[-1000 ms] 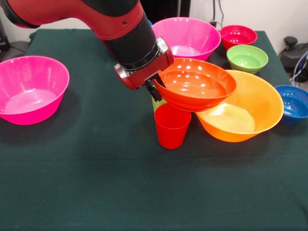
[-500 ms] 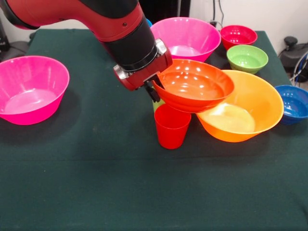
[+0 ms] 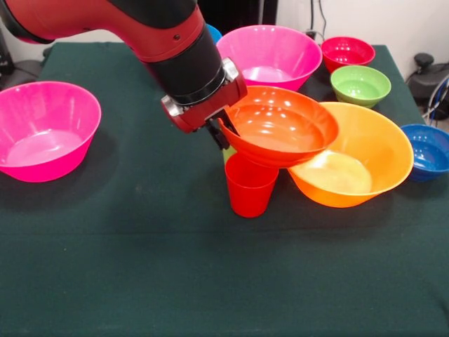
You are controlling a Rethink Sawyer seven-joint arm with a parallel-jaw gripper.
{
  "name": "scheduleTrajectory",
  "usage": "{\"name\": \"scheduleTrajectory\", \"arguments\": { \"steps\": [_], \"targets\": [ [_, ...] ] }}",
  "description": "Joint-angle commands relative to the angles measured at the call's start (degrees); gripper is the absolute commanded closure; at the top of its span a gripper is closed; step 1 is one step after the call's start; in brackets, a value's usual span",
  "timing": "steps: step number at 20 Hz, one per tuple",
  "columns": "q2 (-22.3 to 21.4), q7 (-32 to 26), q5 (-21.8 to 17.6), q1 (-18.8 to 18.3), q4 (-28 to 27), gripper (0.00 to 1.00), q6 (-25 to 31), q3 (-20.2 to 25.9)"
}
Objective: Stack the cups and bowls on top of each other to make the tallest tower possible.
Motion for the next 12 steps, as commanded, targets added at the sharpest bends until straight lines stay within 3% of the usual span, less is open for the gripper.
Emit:
{"name": "scheduleTrajectory", "arguments": {
  "steps": [1,12],
  "targets": [
    [0.9,-0.8,-3.1,-0.7,-0.8,1.0,-2.4,-1.0],
    [1.1,-0.7,-2.4,-1.7,1.6,1.0,-3.0,0.2]
  ]
}}
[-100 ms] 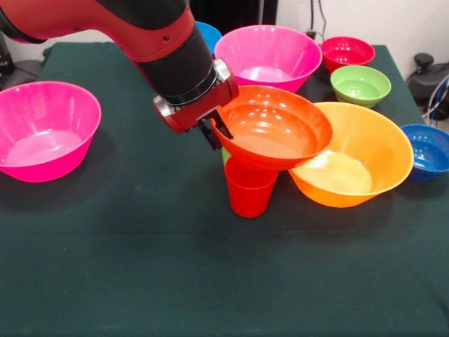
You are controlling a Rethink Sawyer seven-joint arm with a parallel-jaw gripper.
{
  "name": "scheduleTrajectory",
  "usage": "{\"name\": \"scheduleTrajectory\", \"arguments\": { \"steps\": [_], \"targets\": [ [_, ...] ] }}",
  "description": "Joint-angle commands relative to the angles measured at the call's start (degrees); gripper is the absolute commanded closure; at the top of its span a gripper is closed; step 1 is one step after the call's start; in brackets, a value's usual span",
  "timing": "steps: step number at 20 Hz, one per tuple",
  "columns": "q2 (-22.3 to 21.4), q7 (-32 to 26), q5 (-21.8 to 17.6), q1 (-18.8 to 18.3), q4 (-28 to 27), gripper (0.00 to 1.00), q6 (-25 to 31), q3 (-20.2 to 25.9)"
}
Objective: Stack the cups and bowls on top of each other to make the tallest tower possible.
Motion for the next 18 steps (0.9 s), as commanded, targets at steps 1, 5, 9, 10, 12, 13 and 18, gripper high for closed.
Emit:
{"name": "scheduleTrajectory", "arguments": {
  "steps": [1,5,9,10,12,13,18],
  "targets": [
    [1.0,-0.7,-2.0,-0.7,1.9,1.0,-3.2,0.4],
    [1.1,-0.4,-1.5,-1.0,3.0,1.0,-4.1,1.2],
    [1.2,-0.1,-1.1,-1.4,4.0,1.0,-4.8,2.0],
    [1.3,0.1,-1.0,-1.3,4.1,1.0,-5.0,2.2],
    [1.3,0.4,-0.5,-1.4,4.5,1.0,-5.1,2.7],
    [1.4,0.6,-0.3,-1.4,4.7,1.0,-5.3,3.0],
    [1.6,1.6,0.9,-1.4,5.3,1.0,-6.3,4.2]
  ]
}}
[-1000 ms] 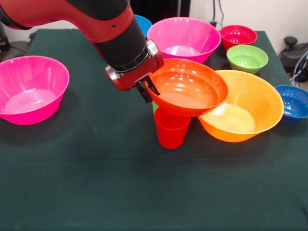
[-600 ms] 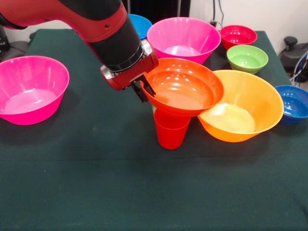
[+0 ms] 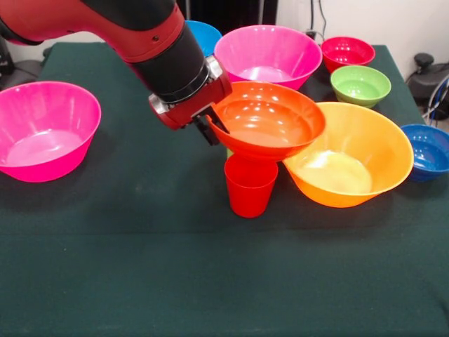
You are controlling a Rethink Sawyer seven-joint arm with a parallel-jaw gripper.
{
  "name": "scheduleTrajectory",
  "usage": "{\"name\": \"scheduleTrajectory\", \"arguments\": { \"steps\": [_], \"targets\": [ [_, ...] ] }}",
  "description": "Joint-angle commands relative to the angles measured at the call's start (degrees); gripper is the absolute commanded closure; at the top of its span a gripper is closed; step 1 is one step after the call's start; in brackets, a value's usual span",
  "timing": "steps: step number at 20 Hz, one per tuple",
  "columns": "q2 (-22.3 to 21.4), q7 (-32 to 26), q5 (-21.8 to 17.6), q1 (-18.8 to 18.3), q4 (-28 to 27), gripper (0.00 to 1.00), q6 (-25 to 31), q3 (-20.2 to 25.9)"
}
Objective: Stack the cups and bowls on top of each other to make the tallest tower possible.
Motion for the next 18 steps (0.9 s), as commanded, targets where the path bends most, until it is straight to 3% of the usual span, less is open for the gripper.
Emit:
{"name": "scheduleTrajectory", "arguments": {
  "steps": [1,9,18],
  "targets": [
    [1.2,1.7,0.7,0.3,3.4,1.0,-6.0,3.4],
    [1.9,1.2,1.1,-0.7,4.5,1.0,-9.4,4.9],
    [1.6,1.1,0.0,0.3,2.8,1.0,-6.0,3.2]
  ]
}}
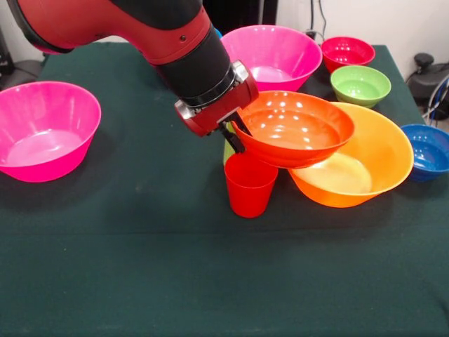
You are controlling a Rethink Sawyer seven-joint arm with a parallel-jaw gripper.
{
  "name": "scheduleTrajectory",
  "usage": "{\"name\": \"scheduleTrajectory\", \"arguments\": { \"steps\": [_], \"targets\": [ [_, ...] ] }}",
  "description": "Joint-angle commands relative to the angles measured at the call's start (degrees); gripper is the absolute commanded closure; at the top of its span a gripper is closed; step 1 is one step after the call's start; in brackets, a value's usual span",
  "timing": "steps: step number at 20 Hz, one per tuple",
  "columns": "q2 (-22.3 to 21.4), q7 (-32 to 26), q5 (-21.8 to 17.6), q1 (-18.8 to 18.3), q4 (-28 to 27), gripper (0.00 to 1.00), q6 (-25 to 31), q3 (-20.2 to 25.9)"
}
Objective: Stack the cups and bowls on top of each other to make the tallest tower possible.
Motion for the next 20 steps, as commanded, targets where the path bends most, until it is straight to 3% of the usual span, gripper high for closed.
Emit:
{"name": "scheduleTrajectory", "arguments": {
  "steps": [1,13,20],
  "targets": [
    [0.9,1.0,-0.7,0.6,0.3,1.0,0.4,0.1],
    [-0.2,1.3,-2.1,3.1,-2.6,1.0,8.2,-3.5],
    [-0.7,1.9,-2.6,3.0,-2.3,1.0,7.6,-4.1]
  ]
}}
